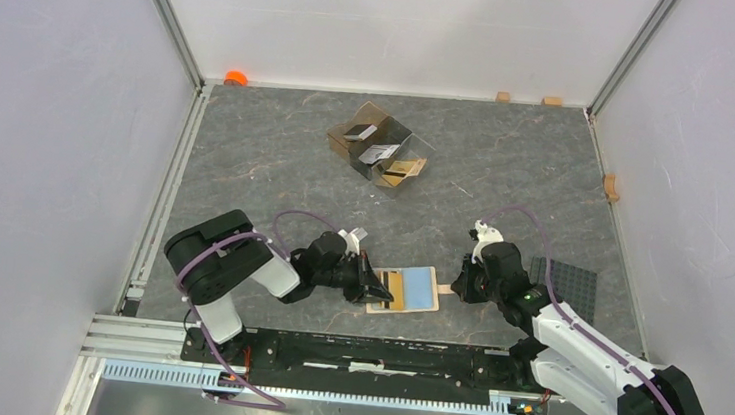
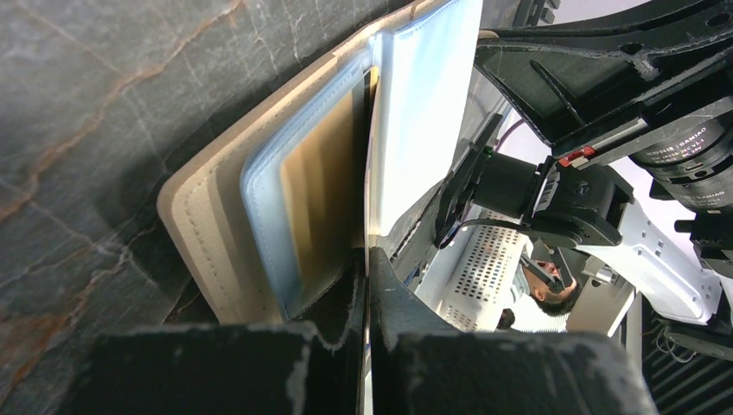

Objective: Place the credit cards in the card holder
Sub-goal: Insert the credit card into the card holder.

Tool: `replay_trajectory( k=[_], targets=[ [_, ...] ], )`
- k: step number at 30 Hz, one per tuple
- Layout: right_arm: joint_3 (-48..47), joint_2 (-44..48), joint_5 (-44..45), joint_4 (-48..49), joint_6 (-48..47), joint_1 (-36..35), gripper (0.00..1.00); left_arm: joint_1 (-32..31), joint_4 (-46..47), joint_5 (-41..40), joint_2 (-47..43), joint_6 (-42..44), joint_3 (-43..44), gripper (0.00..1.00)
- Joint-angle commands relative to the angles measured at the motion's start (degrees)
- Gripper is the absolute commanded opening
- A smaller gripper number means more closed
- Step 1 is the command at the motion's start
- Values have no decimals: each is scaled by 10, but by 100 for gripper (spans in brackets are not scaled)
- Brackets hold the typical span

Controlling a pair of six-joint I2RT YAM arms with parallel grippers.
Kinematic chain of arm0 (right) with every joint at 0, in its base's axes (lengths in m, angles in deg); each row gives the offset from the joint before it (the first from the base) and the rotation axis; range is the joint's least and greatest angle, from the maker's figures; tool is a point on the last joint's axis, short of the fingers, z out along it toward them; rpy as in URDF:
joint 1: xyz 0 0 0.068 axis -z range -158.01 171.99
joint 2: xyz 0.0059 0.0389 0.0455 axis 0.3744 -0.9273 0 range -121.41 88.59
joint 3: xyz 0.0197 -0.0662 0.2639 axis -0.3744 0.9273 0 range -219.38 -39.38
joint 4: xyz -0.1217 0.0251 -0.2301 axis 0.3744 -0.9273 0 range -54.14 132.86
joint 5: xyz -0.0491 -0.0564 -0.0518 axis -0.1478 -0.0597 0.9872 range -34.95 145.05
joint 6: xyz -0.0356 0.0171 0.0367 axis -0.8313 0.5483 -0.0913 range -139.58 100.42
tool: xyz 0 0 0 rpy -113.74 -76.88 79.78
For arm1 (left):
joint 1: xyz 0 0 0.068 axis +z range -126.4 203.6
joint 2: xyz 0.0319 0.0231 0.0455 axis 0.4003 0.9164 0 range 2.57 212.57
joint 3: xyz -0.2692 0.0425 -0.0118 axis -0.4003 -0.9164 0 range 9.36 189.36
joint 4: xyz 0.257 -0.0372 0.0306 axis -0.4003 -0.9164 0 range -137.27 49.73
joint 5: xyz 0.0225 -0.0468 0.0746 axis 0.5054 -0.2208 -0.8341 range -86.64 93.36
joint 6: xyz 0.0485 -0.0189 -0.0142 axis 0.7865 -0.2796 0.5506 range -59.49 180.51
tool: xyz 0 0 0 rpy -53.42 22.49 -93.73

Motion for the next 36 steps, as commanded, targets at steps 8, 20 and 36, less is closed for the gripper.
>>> replay_trajectory(
  k=[8, 20, 36],
  targets=[
    [-10, -8, 15, -9, -7, -2, 0, 3, 57, 1, 38, -3, 9, 2],
    [-9, -23, 30, -16, -3, -2, 0, 3, 79, 3, 33, -8, 11, 2],
    [-15, -25, 44, -20, -3, -2, 0, 3, 88, 11, 34, 1, 21, 2]
  ],
)
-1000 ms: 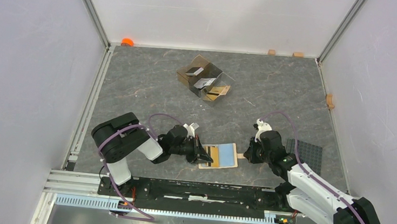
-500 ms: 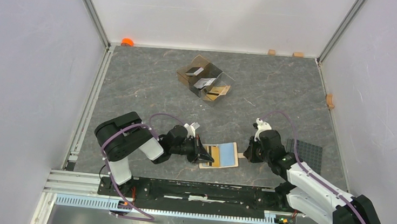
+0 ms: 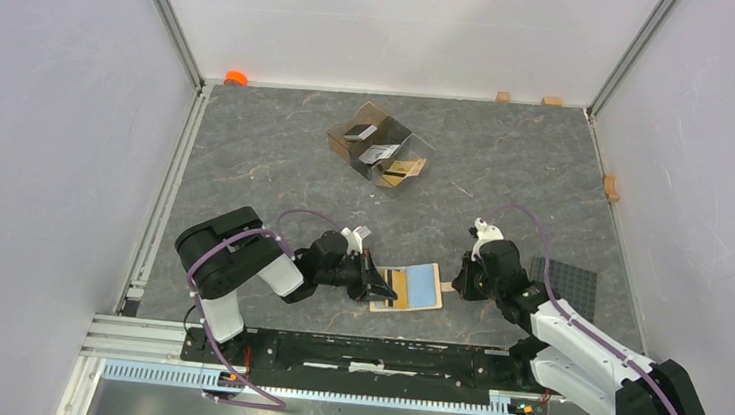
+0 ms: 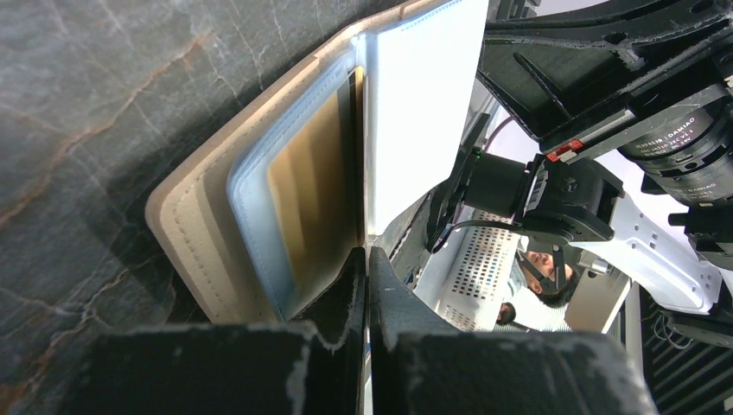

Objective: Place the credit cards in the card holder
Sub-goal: Insert the credit card into the card holder.

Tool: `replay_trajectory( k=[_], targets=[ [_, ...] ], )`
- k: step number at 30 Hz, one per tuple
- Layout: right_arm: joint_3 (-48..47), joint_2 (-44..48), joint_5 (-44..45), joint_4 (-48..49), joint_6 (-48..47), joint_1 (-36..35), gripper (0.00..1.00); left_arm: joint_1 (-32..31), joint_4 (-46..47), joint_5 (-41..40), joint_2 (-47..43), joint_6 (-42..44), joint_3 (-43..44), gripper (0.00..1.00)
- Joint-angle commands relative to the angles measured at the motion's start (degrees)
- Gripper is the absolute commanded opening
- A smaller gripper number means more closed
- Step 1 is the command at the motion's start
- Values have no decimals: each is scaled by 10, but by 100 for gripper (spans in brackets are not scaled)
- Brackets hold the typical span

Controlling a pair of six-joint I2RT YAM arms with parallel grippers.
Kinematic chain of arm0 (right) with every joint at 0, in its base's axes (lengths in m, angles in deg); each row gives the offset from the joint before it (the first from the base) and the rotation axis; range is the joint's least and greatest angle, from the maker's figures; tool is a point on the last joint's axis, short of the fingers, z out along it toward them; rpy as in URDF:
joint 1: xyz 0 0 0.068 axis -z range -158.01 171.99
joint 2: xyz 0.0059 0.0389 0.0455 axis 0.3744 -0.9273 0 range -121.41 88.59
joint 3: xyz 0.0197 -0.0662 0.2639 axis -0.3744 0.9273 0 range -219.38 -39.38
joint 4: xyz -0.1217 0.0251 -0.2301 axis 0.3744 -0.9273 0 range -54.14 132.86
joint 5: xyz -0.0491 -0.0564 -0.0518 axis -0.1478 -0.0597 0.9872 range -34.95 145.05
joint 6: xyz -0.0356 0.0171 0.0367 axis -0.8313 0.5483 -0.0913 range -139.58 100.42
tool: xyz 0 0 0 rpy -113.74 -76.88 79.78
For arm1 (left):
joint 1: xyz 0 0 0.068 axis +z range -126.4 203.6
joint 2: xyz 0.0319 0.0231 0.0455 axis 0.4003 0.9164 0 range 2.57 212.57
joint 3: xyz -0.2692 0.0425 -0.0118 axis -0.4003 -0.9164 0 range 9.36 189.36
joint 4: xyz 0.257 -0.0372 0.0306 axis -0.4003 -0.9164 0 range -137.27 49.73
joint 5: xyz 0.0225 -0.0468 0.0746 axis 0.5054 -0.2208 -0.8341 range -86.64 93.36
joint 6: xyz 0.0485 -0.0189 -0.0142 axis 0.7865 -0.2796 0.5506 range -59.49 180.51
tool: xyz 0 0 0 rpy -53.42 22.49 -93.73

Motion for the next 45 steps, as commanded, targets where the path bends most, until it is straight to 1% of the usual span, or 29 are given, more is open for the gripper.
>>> replay_trajectory(
  k=[1, 12, 14, 19, 23, 39, 45],
  targets=[
    [-7, -8, 24, -28, -4, -2, 0, 3, 33, 3, -2, 1, 12, 2],
    [-10, -9, 24, -29, -4, -2, 0, 3, 39, 1, -13, 11, 9, 2],
    [-10, -10, 24, -29, -4, -2, 0, 3, 30, 0, -7, 16, 10, 2],
    [-9, -9, 24, -31, -4, -2, 0, 3, 58, 1, 17, 8, 4, 2],
    [-10, -7, 24, -32, -4, -2, 0, 3, 62, 0, 28, 12, 4, 2],
    [-15, -3, 26, -39, -3, -1, 0, 2, 61, -42, 73, 41, -4, 2],
    [-17, -3, 29, -41, -5, -1, 0, 2, 56, -69, 60, 28, -21, 2]
  ],
)
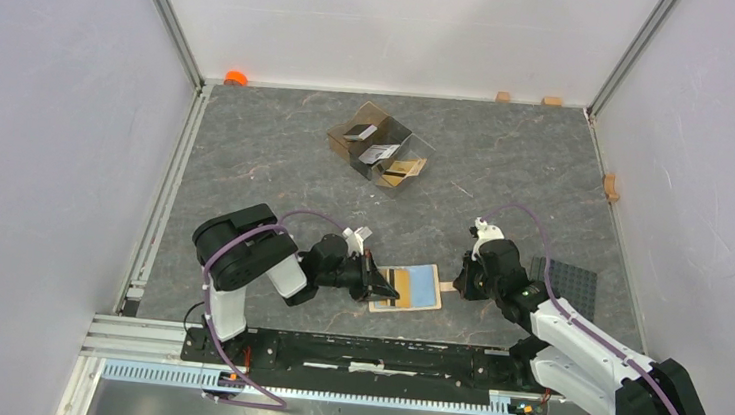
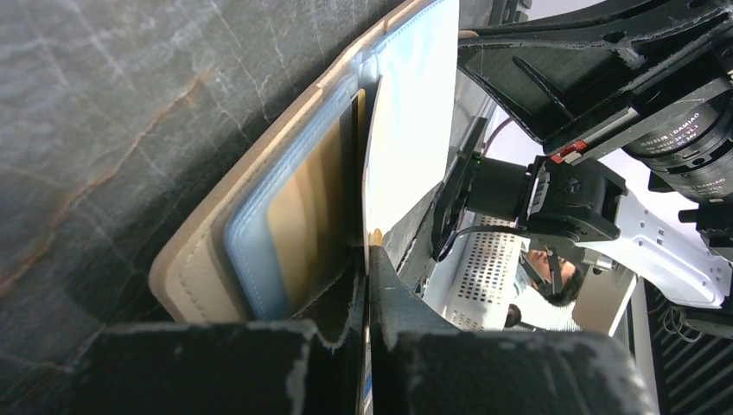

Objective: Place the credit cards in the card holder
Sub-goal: Insert the credit card into the card holder.

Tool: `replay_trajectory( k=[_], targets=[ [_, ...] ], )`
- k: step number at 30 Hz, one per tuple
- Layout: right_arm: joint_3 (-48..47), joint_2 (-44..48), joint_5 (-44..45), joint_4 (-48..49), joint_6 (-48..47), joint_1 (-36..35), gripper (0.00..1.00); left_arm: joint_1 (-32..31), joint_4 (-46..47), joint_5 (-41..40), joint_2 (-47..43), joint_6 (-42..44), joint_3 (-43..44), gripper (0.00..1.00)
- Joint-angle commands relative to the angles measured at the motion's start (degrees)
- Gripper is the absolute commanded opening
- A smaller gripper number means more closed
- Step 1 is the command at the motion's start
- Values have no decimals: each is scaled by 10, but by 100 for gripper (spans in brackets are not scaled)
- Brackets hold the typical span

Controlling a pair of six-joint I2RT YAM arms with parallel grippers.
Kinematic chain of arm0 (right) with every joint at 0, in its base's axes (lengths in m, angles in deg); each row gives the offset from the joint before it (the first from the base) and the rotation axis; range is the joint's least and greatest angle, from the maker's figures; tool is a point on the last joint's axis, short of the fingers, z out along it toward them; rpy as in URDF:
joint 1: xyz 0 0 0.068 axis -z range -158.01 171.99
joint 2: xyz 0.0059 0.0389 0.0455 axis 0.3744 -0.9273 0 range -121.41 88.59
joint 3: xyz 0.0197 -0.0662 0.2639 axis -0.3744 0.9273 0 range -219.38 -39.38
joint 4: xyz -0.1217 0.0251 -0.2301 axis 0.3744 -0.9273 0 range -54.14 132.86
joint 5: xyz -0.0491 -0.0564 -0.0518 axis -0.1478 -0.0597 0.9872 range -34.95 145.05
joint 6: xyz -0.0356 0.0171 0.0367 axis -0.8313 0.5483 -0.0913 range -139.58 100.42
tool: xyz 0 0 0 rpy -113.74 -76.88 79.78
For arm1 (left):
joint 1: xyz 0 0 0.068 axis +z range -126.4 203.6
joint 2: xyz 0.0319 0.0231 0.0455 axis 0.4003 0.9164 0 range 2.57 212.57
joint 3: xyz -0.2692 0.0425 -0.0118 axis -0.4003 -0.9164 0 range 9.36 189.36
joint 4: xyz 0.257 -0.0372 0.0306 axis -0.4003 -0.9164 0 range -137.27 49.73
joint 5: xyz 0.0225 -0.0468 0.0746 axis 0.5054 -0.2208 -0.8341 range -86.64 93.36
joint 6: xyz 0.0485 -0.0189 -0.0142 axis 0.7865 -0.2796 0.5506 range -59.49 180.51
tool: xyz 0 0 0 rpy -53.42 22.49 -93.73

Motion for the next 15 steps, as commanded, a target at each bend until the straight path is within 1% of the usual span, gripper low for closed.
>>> replay_trajectory(
  k=[1, 15],
  targets=[
    [-10, 0, 20, -30, -4, -2, 0, 2, -33, -66, 1, 22, -22, 2],
    [-7, -2, 22, -29, -4, -2, 0, -5, -17, -74, 6, -5, -30, 2]
  ],
)
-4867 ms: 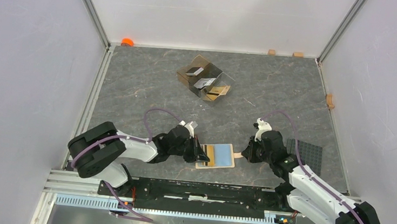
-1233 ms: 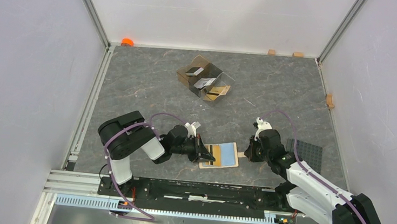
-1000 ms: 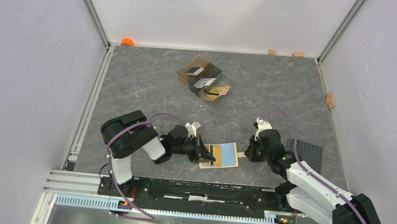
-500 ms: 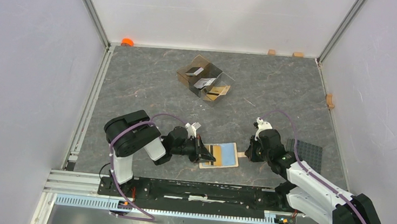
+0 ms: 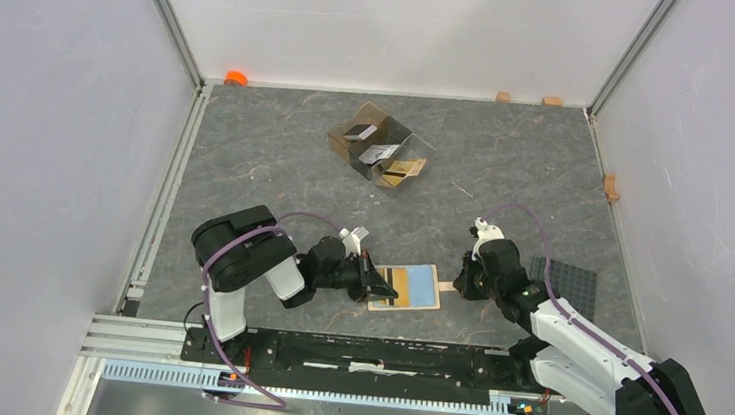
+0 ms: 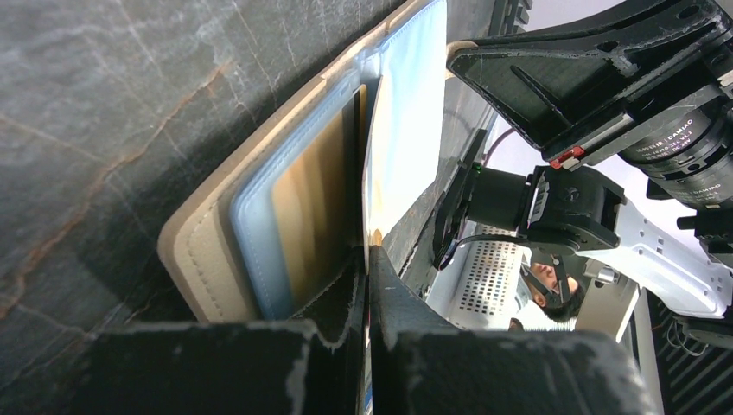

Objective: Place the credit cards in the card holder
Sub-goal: Insert the credit card into the card holder.

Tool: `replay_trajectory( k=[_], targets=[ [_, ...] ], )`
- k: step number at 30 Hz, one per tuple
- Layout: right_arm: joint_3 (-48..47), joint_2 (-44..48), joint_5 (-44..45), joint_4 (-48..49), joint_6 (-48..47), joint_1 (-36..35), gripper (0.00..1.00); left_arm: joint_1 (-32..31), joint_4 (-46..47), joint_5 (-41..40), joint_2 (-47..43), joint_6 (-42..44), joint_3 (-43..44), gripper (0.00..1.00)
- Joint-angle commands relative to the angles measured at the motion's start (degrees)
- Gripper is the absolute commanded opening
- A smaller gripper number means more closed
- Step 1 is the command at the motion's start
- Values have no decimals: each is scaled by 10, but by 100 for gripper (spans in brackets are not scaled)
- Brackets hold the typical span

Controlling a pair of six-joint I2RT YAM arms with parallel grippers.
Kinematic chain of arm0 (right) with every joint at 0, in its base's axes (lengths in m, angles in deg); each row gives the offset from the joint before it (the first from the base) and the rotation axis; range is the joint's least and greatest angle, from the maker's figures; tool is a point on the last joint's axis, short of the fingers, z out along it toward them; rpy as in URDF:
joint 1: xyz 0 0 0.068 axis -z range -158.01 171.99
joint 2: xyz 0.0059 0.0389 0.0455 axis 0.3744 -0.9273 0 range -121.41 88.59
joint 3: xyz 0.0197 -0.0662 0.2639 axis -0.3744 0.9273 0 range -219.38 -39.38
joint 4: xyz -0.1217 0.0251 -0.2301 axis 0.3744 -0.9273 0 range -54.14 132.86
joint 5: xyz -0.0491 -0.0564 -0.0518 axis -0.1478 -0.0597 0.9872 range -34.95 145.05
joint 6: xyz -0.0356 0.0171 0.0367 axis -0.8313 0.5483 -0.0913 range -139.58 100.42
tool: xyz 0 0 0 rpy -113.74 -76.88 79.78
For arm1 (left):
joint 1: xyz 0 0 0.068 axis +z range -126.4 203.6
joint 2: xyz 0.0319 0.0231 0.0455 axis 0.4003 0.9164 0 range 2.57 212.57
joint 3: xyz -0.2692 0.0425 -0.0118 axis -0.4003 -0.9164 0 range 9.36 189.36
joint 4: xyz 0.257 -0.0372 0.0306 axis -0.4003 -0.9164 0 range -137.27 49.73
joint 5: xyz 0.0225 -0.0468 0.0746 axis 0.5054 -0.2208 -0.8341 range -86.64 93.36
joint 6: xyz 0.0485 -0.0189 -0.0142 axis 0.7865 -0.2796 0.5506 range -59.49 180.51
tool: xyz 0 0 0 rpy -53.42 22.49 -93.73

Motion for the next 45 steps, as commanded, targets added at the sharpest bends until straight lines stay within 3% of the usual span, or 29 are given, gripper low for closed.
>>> replay_trajectory(
  k=[1, 22, 37, 45],
  targets=[
    [-7, -4, 20, -27, -5, -3, 0, -2, -35, -44, 16, -1, -11, 2],
    [-8, -7, 24, -27, -6, -3, 0, -9, 47, -17, 95, -41, 17, 2],
    [-13, 4, 52, -50, -2, -3, 0, -10, 82, -51, 89, -74, -45, 2],
    [-12, 2, 52, -50, 0, -3, 0, -15, 82, -21, 95, -70, -21, 2]
  ],
)
